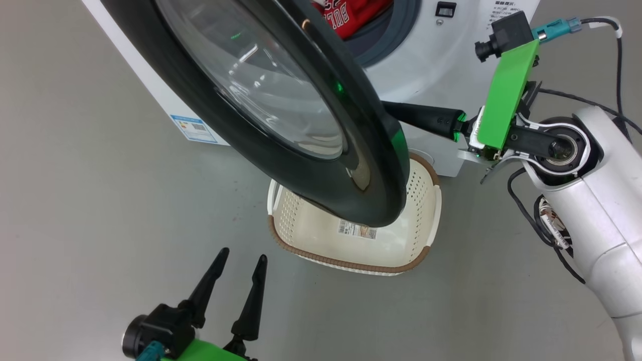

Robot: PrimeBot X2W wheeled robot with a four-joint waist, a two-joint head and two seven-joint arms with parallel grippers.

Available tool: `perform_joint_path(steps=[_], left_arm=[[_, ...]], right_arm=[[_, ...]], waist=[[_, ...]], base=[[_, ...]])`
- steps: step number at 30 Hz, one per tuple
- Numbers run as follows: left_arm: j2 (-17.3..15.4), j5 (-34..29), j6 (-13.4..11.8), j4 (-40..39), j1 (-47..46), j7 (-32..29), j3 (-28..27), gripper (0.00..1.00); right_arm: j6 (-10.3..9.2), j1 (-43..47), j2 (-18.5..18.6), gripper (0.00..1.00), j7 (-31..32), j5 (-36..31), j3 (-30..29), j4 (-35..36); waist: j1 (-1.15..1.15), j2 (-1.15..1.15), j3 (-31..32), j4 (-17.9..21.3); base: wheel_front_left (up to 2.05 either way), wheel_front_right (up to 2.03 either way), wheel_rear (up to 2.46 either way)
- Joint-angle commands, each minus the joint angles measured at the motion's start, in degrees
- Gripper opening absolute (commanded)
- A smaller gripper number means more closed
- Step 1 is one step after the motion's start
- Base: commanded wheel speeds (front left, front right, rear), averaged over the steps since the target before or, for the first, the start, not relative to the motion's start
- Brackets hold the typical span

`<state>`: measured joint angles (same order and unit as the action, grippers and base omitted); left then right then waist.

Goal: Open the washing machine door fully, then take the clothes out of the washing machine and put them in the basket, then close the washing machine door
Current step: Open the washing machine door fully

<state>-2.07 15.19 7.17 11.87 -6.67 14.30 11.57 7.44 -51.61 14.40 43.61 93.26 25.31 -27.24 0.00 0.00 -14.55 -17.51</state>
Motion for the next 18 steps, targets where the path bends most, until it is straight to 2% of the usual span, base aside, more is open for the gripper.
perform_joint_path(steps=[1,2,3,5,6,8,9,10,18], left_arm=[[-0.8,-0.3,0.3,-1.4,0.4,0.7,-2.0,1.0],[-0.8,-0.3,0.3,-1.4,0.4,0.7,-2.1,1.0],[-0.8,-0.3,0.3,-1.4,0.4,0.7,-2.2,1.0],[-0.8,-0.4,0.3,-1.2,0.6,0.7,-2.3,1.0],[-0.8,-0.4,0.3,-1.1,0.7,0.7,-2.5,1.0],[-0.8,-0.7,0.3,-0.9,1.0,0.7,-2.7,1.0],[-0.8,-0.8,0.3,-0.8,1.1,0.7,-2.8,1.0],[-0.8,-1.0,0.3,-0.7,1.3,0.7,-3.0,1.0],[-0.8,-2.2,0.3,0.0,3.2,0.7,-5.6,1.0]], right_arm=[[0.05,1.5,-0.7,0.0,-0.5,-0.6,-0.1,1.7],[0.05,1.7,-0.6,0.0,-1.0,-1.0,-0.2,1.7],[0.05,2.0,-0.4,0.16,-1.6,-1.5,-0.4,1.7],[0.05,2.9,-0.1,0.29,-2.5,-2.1,-0.6,1.6],[0.05,3.4,0.2,0.41,-3.2,-2.5,-0.9,1.5],[0.05,4.5,0.8,0.51,-4.8,-3.5,-1.1,1.3],[0.05,5.3,1.1,0.81,-5.8,-3.8,-1.4,1.2],[0.05,6.0,1.2,0.98,-6.8,-4.0,-1.7,1.1],[0.05,15.1,1.9,1.0,-11.4,-4.1,-2.3,1.8]], waist=[[0.0,0.0,0.1,0.0],[0.0,0.0,0.1,0.1],[0.0,0.0,0.3,0.1],[0.0,0.0,0.7,0.3],[0.0,0.0,1.0,0.5],[0.0,0.0,1.6,0.8],[0.0,0.0,1.9,1.0],[0.0,0.0,2.2,1.2],[0.0,0.0,5.2,3.8]], base=[[0.0,0.0,0.0],[0.0,0.0,0.0],[0.0,0.0,0.0],[0.0,0.0,0.0],[0.0,0.0,0.0],[0.0,0.0,0.0],[0.0,0.0,0.0],[0.0,0.0,0.0],[0.0,0.0,0.0]])
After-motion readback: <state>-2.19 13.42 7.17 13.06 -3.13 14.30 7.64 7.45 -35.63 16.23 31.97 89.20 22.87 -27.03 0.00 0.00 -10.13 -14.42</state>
